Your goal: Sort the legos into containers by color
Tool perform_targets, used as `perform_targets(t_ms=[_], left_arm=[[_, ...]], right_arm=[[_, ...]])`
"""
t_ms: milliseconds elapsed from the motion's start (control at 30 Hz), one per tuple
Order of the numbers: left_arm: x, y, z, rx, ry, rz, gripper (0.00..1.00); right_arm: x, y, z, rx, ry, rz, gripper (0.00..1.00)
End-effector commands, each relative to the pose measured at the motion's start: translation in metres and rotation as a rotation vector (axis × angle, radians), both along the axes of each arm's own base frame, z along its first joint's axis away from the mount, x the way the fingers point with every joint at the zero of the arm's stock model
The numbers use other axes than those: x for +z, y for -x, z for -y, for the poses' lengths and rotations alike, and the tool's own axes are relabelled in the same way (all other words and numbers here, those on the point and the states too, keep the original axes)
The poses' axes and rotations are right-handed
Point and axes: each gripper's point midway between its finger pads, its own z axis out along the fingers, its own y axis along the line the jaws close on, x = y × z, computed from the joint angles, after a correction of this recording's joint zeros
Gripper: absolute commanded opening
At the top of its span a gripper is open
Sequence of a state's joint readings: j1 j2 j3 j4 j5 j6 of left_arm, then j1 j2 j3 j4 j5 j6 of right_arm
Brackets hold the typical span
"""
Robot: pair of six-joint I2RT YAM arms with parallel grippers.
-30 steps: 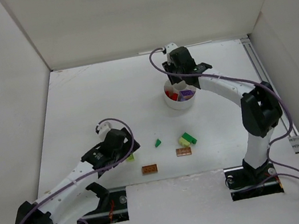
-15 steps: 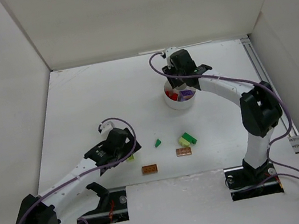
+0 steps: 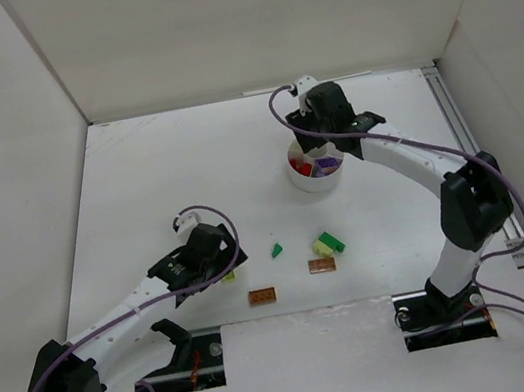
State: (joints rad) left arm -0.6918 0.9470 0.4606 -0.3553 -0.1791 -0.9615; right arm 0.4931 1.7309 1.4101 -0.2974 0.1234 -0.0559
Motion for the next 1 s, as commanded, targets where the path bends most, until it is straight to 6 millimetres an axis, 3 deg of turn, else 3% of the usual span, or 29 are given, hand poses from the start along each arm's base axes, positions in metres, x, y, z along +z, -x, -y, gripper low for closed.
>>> perform_targets(t_ms=[0, 67, 133, 167, 267, 300, 367, 433, 533, 733, 833, 867, 967], left_arm=[[-0.001, 0.000, 0.000, 0.001, -0.005, -0.007, 0.91], [-0.004, 0.000, -0.001, 0.001, -0.012, -0.015, 0.85], [-0.006, 0.003, 0.001, -0.010, -0.006, -0.036, 0.83], [-0.011, 0.009, -0.002, 0.000, -0.017, -0.059, 0.79], [-0.019, 0.016, -0.009, 0.012, -0.040, -0.098, 0.76], [-0.020, 0.017, -0.011, 0.018, -0.053, -0.099, 0.73], [-0.019, 0.018, -0.012, 0.027, -0.048, -0.102, 0.59], [-0.017, 0.014, -0.011, 0.031, -0.041, -0.082, 0.57], [-0.014, 0.011, -0.008, 0.022, -0.032, -0.063, 0.43], [-0.023, 0.014, -0.011, 0.014, -0.065, -0.094, 0.24], [-0.015, 0.007, -0.006, 0.004, -0.052, -0.070, 0.16], [-0.015, 0.007, -0.004, -0.014, -0.053, -0.061, 0.15], [0.008, -0.008, 0.005, -0.035, -0.035, 0.003, 0.15]], right_arm=[[0.057, 0.012, -0.001, 0.003, -0.087, 0.121, 0.63], [0.056, 0.023, 0.000, 0.007, -0.097, 0.120, 0.64], [0.067, 0.033, 0.006, -0.011, -0.123, 0.139, 0.64], [0.060, 0.038, 0.009, -0.012, -0.116, 0.126, 0.64], [0.066, 0.051, 0.020, -0.038, -0.131, 0.140, 0.66], [0.057, 0.057, 0.022, -0.043, -0.129, 0.122, 0.66], [0.061, 0.066, 0.027, -0.051, -0.154, 0.135, 0.66], [0.059, 0.070, 0.029, -0.051, -0.154, 0.133, 0.66], [0.058, 0.076, 0.034, -0.067, -0.156, 0.134, 0.66], [0.070, 0.088, 0.048, -0.094, -0.155, 0.163, 0.66], [0.077, 0.094, 0.053, -0.107, -0.168, 0.179, 0.66], [0.072, 0.095, 0.053, -0.107, -0.161, 0.169, 0.66], [0.080, 0.101, 0.062, -0.124, -0.168, 0.190, 0.66]])
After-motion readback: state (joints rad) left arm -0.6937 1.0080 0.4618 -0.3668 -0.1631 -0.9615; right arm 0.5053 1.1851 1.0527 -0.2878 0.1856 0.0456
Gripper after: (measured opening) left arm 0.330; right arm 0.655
